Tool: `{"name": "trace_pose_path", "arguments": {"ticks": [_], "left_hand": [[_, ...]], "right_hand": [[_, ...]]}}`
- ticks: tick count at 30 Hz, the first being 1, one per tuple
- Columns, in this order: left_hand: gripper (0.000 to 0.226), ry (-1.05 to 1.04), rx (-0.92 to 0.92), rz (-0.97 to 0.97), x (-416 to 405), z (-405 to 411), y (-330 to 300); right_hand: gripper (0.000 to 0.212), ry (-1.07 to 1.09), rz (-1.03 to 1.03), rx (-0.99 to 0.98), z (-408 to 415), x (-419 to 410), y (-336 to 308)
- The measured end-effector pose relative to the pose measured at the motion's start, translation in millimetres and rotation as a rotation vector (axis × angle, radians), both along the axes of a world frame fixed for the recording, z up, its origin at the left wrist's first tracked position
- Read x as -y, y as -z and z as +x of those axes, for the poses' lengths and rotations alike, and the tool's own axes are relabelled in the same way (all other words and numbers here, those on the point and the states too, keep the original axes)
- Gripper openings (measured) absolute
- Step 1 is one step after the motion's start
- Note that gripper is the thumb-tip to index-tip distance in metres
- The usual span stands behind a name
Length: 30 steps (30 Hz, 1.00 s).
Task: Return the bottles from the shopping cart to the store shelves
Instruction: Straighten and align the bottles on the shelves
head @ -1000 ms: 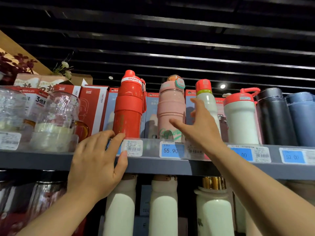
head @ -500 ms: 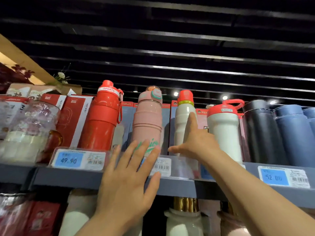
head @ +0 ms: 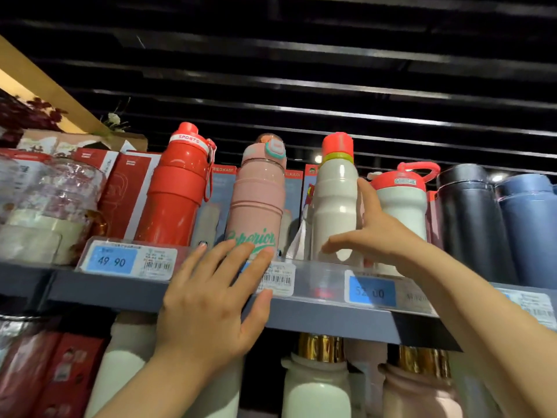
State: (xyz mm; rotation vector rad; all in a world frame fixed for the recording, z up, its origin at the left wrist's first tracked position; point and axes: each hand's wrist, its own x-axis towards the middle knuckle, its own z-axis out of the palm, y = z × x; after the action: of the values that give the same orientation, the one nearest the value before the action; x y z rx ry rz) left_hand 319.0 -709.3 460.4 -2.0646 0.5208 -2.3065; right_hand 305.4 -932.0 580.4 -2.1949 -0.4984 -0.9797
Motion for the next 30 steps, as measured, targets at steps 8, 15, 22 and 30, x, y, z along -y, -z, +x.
{"name": "trace_pose_path", "arguments": {"ticks": [8, 15, 22, 30], "left_hand": [[0.044, 0.033, 0.061, -0.004, -0.2, 2.4, 1.5], [0.043, 0.032, 0.125, -0.008, -0.4, 4.9, 2.2], [0.044, 0.031, 0.105, -0.014, 0.7, 3.2, 2.0], [0.044, 0.025, 0.095, -0.031, 2.0, 1.8, 2.5]], "right_hand": [[0.083, -0.017, 0.09, -0.023, 3.1, -2.8, 6.1], [0.111, 0.196, 0.01, 0.103, 0.3, -11.0, 17.9], [0.088, -0.035, 0.118, -0.034, -2.6, -4.5, 10.4], [0.117, 0.029, 0.127, -0.052, -3.2, -0.6, 13.1]]}}
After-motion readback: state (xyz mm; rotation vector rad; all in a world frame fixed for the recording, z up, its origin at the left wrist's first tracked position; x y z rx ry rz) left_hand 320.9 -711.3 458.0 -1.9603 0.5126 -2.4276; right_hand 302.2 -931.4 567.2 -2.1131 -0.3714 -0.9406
